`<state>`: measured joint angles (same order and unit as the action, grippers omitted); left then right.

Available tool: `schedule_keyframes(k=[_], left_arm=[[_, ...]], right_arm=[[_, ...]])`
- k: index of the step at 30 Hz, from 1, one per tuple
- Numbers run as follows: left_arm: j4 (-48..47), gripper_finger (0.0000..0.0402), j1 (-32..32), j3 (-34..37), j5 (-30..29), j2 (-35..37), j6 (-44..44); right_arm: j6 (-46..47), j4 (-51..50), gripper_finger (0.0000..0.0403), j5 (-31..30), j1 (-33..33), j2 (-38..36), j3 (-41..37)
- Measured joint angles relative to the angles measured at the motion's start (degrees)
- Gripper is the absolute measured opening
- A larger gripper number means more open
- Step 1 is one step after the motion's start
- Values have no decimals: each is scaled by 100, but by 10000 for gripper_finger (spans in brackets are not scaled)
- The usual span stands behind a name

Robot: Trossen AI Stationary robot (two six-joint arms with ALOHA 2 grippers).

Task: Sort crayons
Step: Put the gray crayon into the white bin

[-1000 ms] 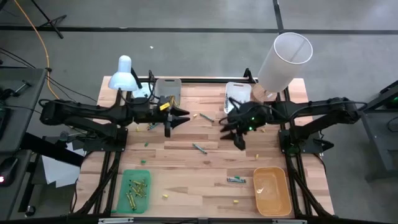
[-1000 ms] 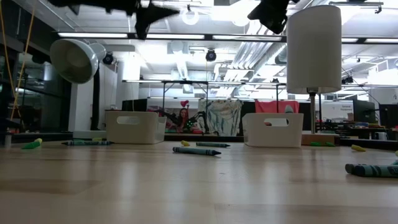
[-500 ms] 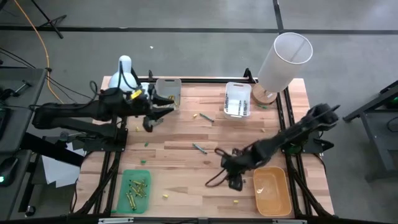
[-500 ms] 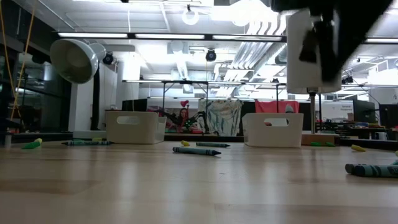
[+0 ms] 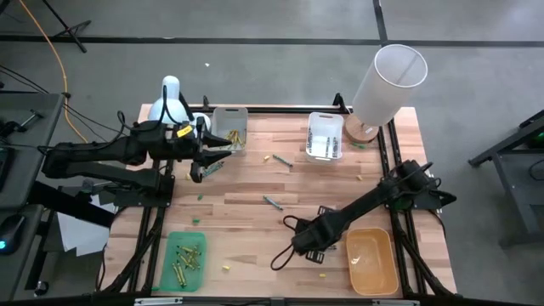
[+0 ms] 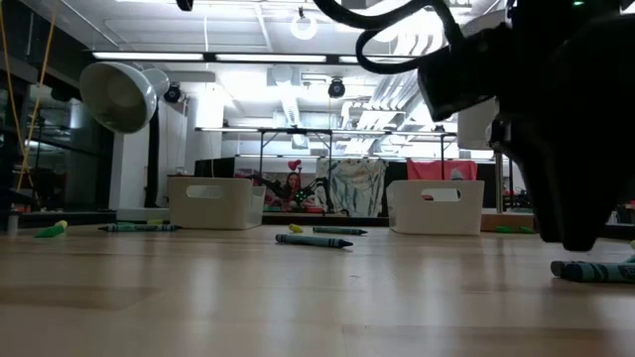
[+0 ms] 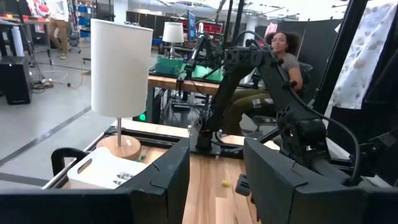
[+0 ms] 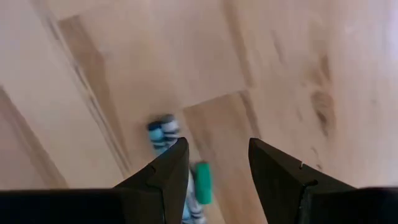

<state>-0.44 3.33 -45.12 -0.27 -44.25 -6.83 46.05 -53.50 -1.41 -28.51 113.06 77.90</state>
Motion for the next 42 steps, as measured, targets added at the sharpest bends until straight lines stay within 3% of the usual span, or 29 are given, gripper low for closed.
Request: schedule_keyframes(k=[5,21,36,42], left_arm=[[21,140,0,0,0,2,0],[-10,140,0,0,-63,2,-55],[-299,140,2,2,-63,1,-55],[-305,140,0,2,-63,2,-52]], right_arm=[[-143,288,161,85,-81,30,5],[-283,256,161,-504,-345,26,5],[-483,363,161,-439,-337,277,16],[-398,357,125,-437,-330,282,16]])
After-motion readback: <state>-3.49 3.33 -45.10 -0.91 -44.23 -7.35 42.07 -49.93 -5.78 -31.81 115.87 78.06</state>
